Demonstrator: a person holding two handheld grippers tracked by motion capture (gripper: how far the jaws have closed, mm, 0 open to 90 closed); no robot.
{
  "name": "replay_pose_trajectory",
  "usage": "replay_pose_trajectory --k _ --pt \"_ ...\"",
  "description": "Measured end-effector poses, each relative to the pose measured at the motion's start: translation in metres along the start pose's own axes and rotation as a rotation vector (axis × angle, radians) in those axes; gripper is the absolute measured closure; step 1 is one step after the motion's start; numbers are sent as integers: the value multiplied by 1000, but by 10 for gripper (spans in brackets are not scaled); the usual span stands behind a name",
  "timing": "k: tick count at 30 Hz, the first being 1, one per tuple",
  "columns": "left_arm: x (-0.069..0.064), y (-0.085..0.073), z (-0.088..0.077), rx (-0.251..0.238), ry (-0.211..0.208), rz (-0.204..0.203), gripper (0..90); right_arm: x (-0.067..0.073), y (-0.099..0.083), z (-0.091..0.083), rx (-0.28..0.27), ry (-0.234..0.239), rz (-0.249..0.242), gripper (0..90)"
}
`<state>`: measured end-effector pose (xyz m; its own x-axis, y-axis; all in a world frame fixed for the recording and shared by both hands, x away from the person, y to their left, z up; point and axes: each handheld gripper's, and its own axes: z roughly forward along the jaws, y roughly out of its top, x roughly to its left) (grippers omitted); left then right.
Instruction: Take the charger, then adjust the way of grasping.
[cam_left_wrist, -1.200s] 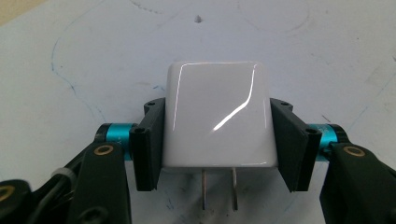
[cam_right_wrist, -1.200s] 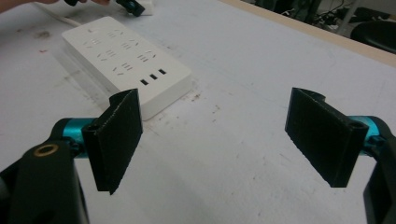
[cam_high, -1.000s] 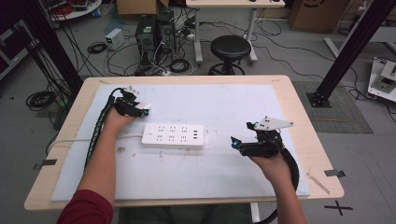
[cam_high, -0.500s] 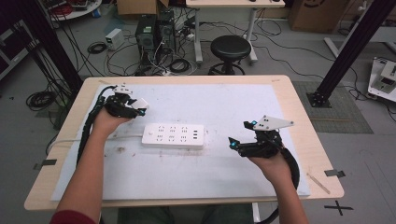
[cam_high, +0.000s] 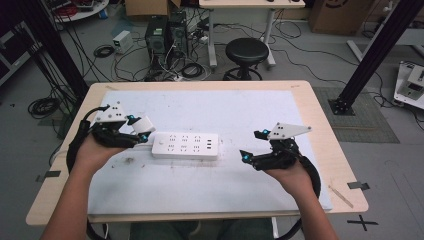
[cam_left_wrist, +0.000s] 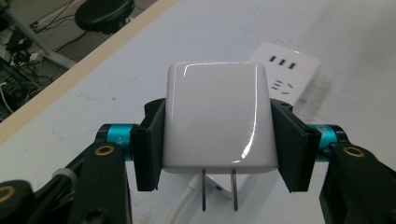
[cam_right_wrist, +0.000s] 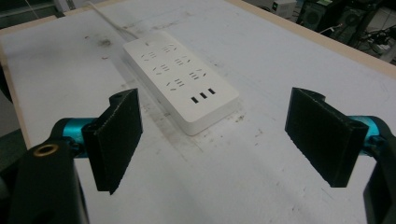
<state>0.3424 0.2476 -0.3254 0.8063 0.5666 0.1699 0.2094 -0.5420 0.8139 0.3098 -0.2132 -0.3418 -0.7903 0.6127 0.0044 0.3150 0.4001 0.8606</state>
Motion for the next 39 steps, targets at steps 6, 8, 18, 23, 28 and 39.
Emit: replay_pose_trajectory --k 6,8,18,23,28,39 --pt "-17 -7 -3 -21 -40 31 425 -1 -3 2 4 9 -9 194" --pt "-21 -9 -1 -30 -54 36 425 -3 -3 4 8 12 -11 193" --pt "-52 -15 24 -118 -158 89 424 5 -6 18 17 80 9 194" --pt "-74 -16 37 -174 -185 150 424 16 -8 28 22 130 30 193" --pt "-98 -14 44 -207 -177 239 424 28 -12 41 19 199 85 193" --pt "-136 -19 51 -222 -106 448 424 51 -19 62 9 330 213 193"
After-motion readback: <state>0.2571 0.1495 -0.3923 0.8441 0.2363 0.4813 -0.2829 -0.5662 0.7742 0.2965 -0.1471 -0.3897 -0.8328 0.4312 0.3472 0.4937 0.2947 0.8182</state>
